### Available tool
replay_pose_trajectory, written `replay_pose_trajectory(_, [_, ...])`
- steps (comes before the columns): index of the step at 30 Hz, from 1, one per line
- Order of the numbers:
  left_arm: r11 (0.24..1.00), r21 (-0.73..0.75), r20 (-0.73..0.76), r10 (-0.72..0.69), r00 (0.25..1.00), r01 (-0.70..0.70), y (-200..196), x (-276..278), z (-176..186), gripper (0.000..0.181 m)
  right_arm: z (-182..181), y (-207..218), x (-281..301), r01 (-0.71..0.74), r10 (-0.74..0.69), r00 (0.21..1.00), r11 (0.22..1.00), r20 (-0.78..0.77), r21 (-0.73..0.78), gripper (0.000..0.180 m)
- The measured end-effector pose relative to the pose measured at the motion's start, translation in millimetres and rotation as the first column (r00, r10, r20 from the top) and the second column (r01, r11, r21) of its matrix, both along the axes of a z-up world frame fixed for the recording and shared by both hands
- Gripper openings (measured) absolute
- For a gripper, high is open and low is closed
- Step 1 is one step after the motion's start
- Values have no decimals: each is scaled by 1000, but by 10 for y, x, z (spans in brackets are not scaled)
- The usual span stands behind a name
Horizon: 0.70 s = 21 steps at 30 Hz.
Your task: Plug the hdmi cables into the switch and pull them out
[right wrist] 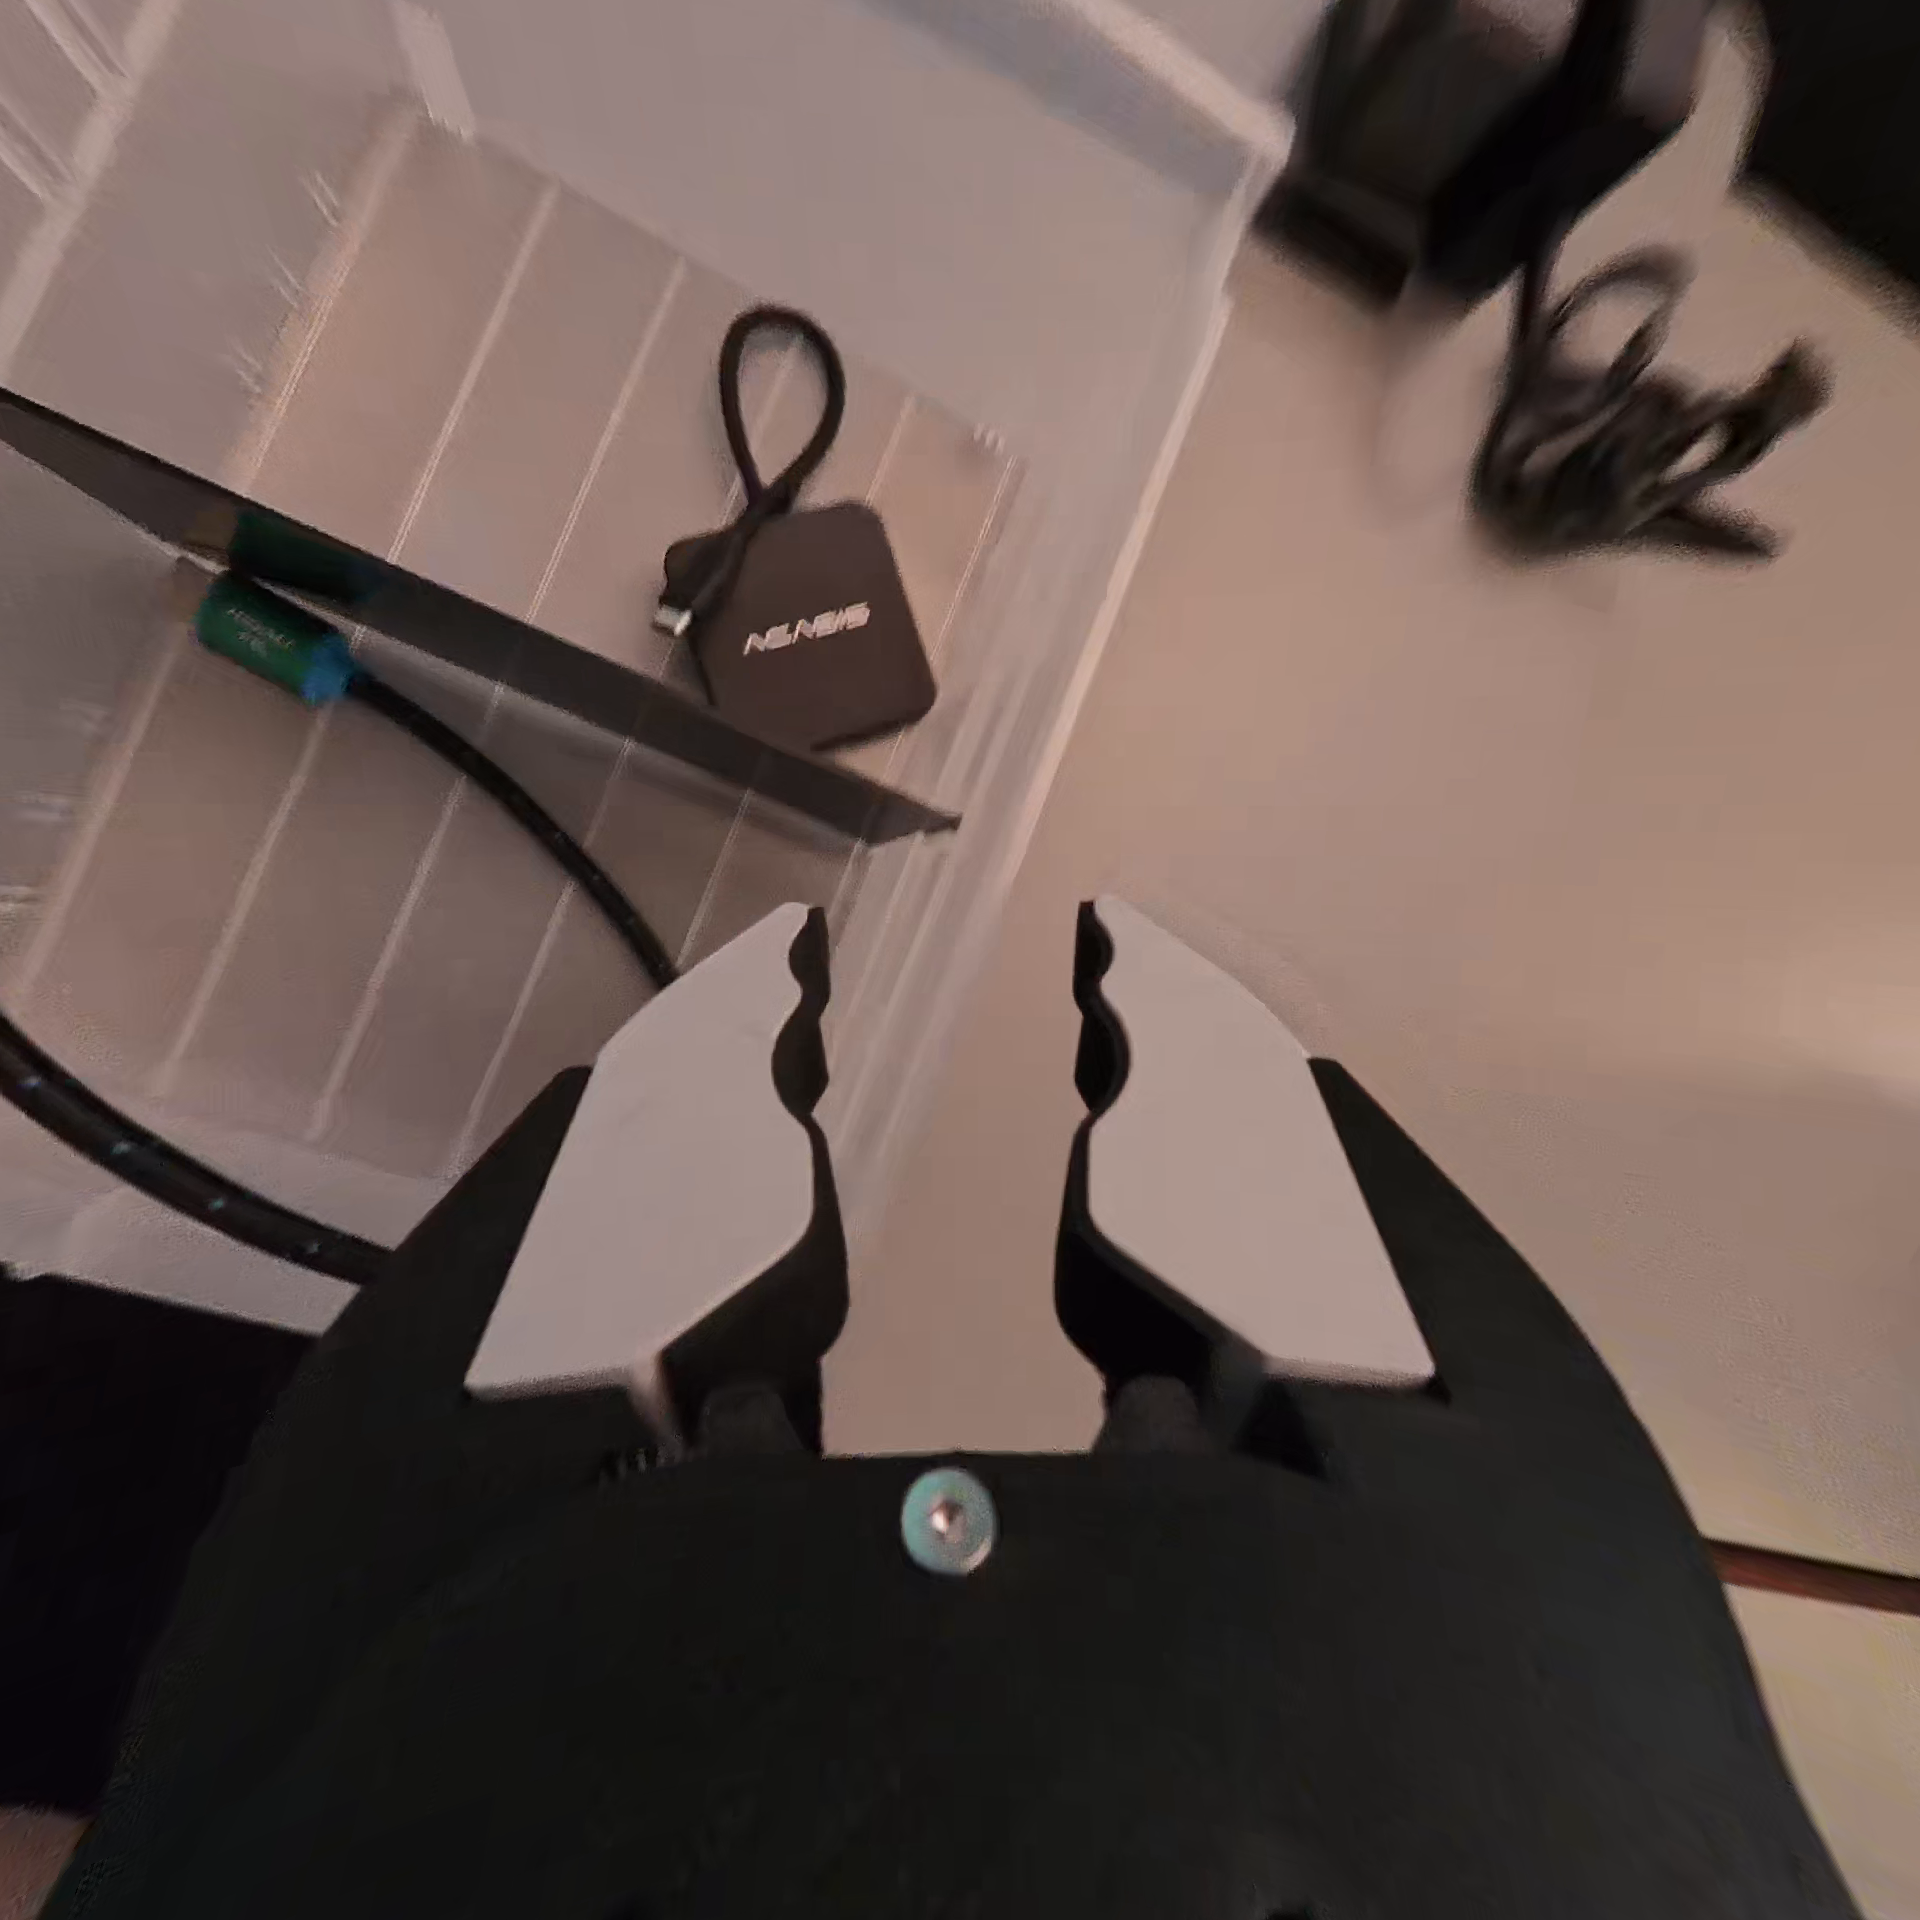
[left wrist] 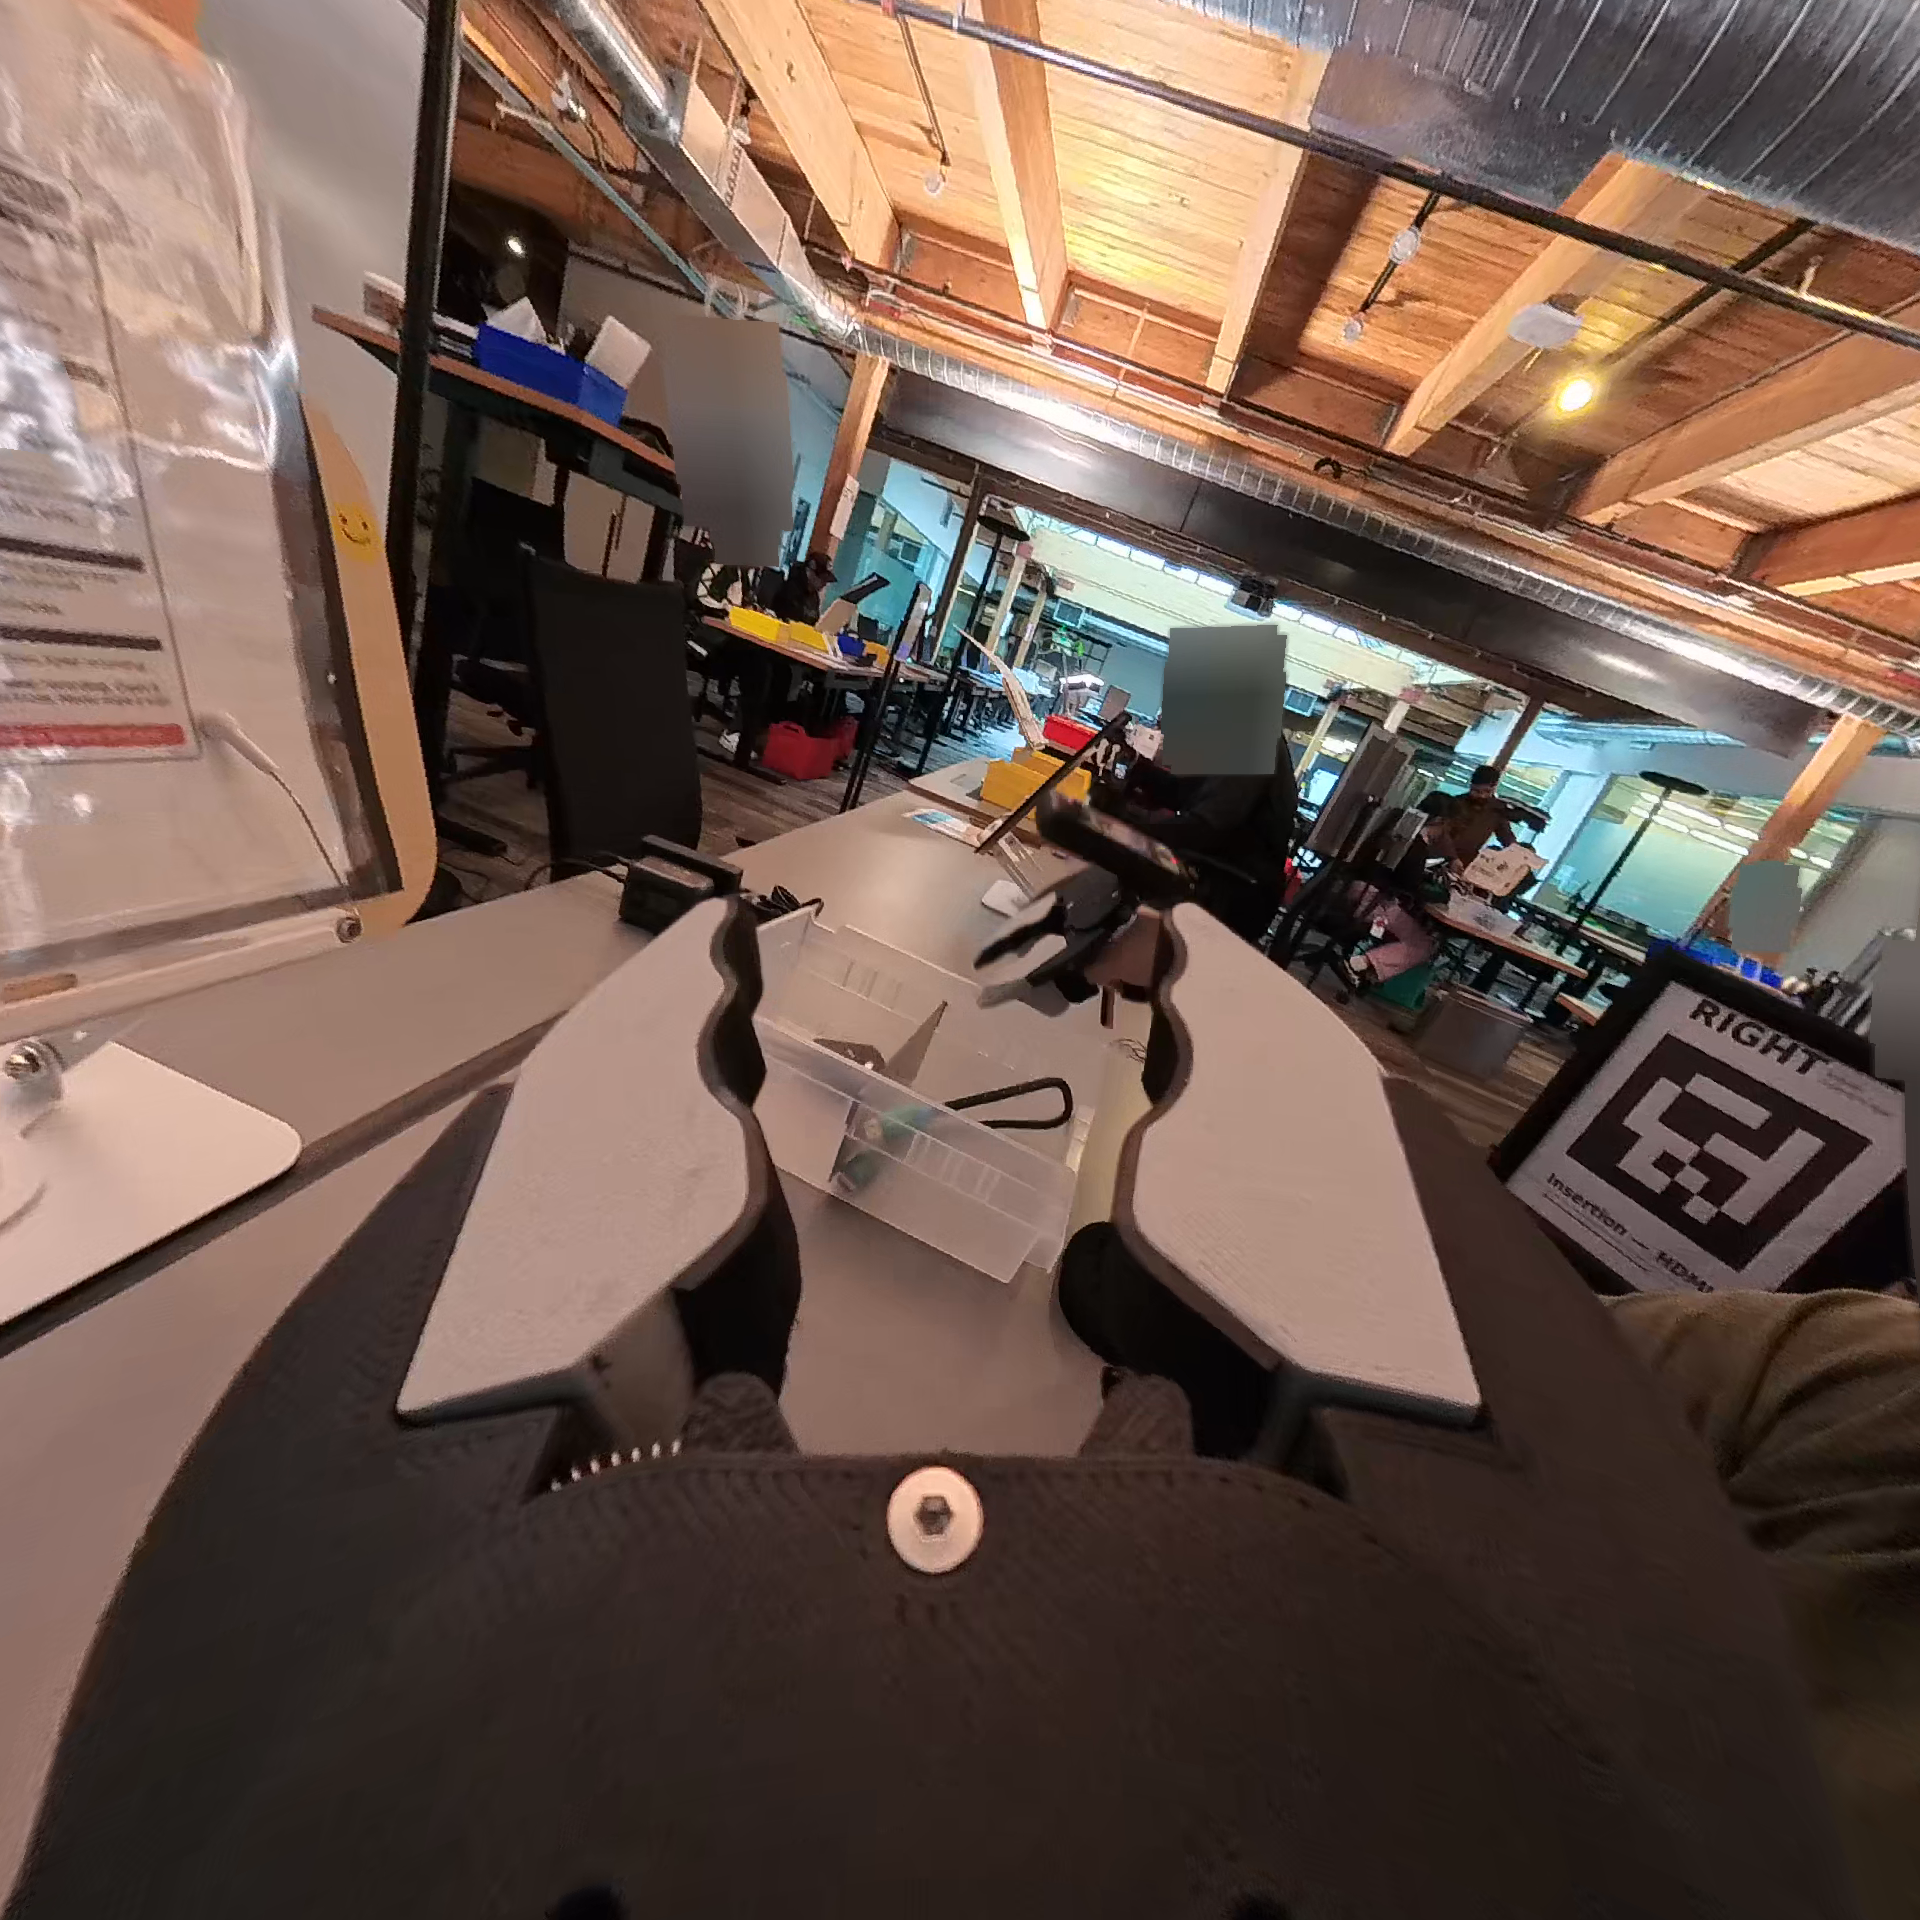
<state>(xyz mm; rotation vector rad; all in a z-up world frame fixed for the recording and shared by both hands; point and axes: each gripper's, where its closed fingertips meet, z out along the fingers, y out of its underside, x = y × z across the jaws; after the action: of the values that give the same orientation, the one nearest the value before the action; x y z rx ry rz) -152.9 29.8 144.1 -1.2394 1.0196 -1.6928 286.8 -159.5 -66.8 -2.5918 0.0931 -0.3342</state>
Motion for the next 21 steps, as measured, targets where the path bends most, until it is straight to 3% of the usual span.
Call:
replay_pose_trajectory(4, [999,20,40,32,999,-32,32,-170,138,70,-348,-169,-18,97,-114,966,992,-232,-84,30])
replay_pose_trajectory(5, [999,24,52,39,998,-40,40,-216,175,70,-377,-148,-52,112,-130,944,991,-303,-77,15])
replay_pose_trajectory(7, [998,30,77,52,996,-54,53,-301,243,69,-375,-99,-7,209,-215,889,976,-403,-60,7])
replay_pose_trajectory(9, [997,35,95,64,993,-67,66,-376,298,68,-376,-74,71,269,-262,867,962,-424,-43,7])
replay_pose_trajectory(15, [987,60,95,143,985,-149,203,-661,393,68,-381,-112,43,271,-272,864,960,-424,-63,7])
replay_pose_trajectory(18, [945,112,45,303,952,-306,441,-971,382,67,-383,-113,41,288,-283,848,956,-449,-59,7])
replay_pose_trajectory(21, [855,229,-57,489,871,-465,690,-1389,250,62,-378,-115,48,278,-273,856,959,-440,-55,8])
